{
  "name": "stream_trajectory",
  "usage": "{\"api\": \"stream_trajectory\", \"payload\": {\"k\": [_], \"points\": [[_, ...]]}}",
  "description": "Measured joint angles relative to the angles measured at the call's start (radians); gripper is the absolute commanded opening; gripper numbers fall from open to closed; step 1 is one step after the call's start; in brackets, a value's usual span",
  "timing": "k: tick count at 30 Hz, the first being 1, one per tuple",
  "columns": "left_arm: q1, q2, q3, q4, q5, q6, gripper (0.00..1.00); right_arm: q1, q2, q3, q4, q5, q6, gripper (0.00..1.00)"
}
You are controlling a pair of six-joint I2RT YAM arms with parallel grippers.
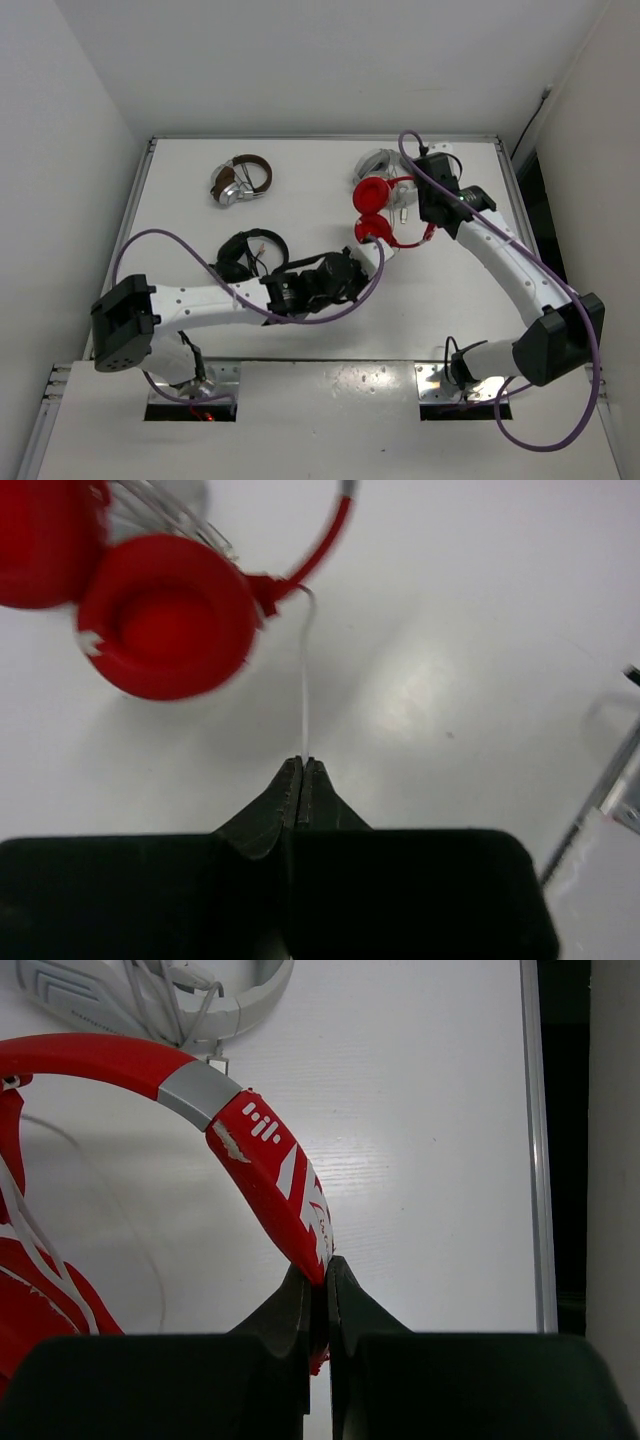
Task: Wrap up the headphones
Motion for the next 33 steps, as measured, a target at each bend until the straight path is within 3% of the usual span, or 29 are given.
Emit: {"api": "stream_trajectory", "payload": {"k": [11,28,33], "points": [[0.216,0.086,0.158,0.043,-0.019,0.01,0.0,0.006,-0.02,-0.011,0.001,-0.016,-0.024,0.0],[0.358,0.283,0.46,0.113,0.021,0.166,0.0,0.055,-0.082,-0.101,0.039,-0.078,-0.138,0.0],[0.379,0.323,0.488,0.114,0.05,0.184,0.0,0.071,-0.082,-0.102,0.054,-0.093,-0.163,0.0]]}}
